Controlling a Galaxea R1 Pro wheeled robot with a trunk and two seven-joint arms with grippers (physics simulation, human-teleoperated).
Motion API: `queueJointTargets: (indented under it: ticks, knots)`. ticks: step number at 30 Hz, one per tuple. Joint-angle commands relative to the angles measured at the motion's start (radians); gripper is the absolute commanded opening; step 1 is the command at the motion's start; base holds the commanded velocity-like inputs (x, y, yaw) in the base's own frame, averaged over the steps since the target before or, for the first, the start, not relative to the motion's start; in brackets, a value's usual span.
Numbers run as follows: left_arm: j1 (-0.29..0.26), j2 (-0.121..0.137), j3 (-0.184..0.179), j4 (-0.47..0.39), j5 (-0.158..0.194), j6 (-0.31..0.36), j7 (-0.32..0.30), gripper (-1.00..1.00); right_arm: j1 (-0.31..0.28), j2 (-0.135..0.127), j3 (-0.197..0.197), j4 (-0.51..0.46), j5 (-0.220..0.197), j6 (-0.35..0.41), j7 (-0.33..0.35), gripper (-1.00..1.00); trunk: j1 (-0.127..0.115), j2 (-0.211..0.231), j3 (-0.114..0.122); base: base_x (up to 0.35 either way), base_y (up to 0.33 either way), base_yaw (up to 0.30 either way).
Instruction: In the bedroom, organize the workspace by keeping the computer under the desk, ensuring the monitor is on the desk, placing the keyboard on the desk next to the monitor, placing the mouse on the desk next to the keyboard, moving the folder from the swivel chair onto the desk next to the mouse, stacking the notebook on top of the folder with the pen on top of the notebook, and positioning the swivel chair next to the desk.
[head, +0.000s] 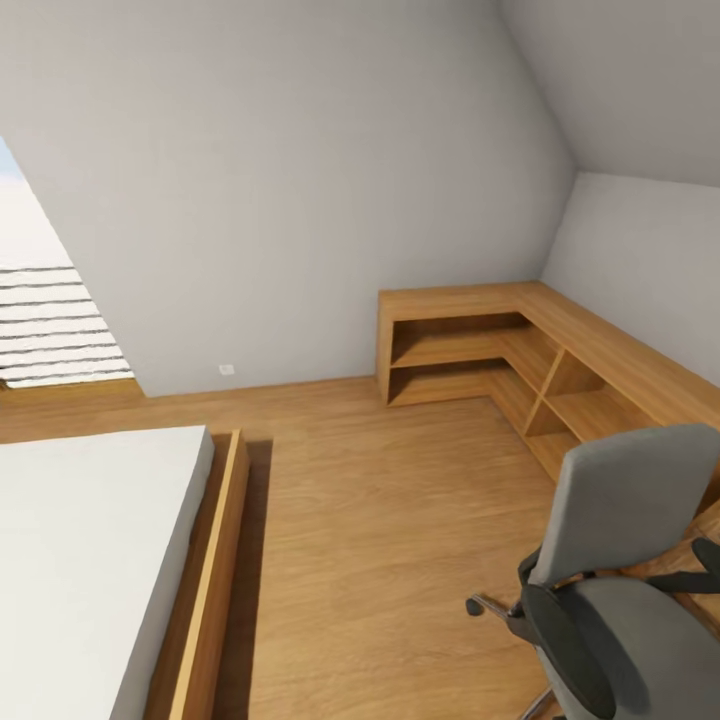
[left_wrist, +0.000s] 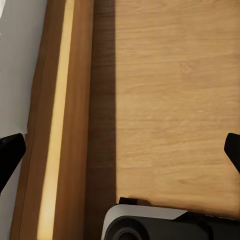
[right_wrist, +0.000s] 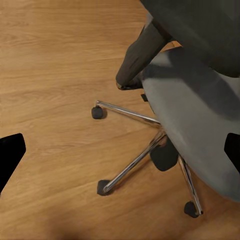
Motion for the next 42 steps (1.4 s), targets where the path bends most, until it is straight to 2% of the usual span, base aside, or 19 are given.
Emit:
queueJointTargets:
  ticks: [1, 11, 42]
  knots:
    - [-0.001, 0.000, -0.008, 0.000, 0.000, -0.002, 0.009, 1.00, -0.001, 0.000, 0.007, 0.002, 0.003, -0.001, -0.010, 1.00, 0.001, -0.002, 0.000, 0.022, 0.000, 0.000]
    - [-0.001, 0.001, -0.006, 0.000, 0.000, -0.002, 0.010, 1.00, -0.001, 0.000, 0.007, 0.002, 0.003, -0.001, -0.010, 1.00, 0.001, -0.002, 0.015, 0.076, 0.010, 0.000]
    - [-0.001, 0.000, -0.006, 0.000, 0.000, -0.002, 0.011, 1.00, -0.001, 0.002, 0.007, 0.002, 0.005, -0.001, -0.009, 1.00, 0.001, -0.002, 0.064, 0.314, 0.078, 0.000]
